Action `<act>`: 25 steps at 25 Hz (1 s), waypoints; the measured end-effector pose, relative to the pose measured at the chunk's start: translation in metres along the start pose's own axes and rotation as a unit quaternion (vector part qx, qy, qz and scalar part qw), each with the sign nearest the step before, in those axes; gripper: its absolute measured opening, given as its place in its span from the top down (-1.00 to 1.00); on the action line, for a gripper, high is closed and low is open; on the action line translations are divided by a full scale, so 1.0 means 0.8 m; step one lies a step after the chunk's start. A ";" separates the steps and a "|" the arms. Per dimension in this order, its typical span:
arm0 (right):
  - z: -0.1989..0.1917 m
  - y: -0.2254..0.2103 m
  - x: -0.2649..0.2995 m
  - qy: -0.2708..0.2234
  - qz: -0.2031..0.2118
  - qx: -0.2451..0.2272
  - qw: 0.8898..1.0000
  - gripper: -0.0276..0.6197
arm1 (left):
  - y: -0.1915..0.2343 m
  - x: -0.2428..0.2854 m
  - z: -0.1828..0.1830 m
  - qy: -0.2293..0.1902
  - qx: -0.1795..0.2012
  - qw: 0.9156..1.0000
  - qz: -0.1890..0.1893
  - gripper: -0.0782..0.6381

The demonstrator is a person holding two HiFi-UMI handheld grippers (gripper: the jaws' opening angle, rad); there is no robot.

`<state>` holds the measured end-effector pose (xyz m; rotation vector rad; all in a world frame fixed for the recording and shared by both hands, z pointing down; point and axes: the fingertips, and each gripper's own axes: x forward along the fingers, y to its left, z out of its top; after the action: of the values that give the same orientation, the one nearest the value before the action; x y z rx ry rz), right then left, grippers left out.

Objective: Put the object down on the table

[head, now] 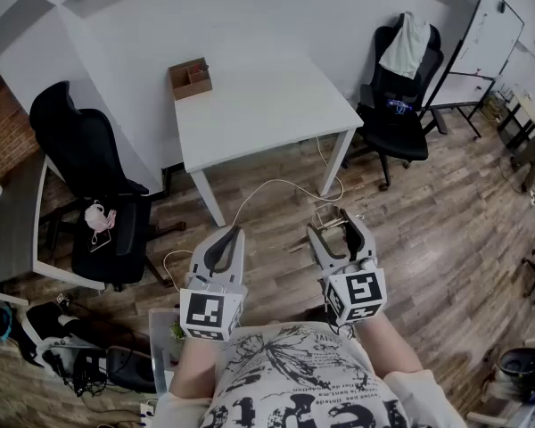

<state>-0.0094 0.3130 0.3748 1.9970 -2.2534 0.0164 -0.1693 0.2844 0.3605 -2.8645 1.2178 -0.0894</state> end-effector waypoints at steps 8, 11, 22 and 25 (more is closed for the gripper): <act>-0.007 0.001 0.010 0.004 0.001 0.005 1.000 0.05 | 0.013 0.003 -0.006 0.006 -0.002 1.000 0.008 0.75; -0.008 0.004 0.016 0.001 0.007 0.023 1.000 0.05 | 0.016 0.006 -0.009 0.006 -0.001 1.000 0.005 0.75; -0.021 -0.029 0.055 0.014 0.024 0.036 0.999 0.05 | 0.026 0.043 -0.011 0.000 -0.012 0.999 0.035 0.75; -0.022 -0.054 0.084 0.009 0.026 0.040 0.999 0.05 | 0.034 0.074 -0.016 0.006 -0.012 0.999 0.046 0.75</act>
<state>0.0268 0.2426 0.3958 1.9668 -2.3290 0.1302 -0.1486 0.2228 0.3741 -2.8278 1.3587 -0.0913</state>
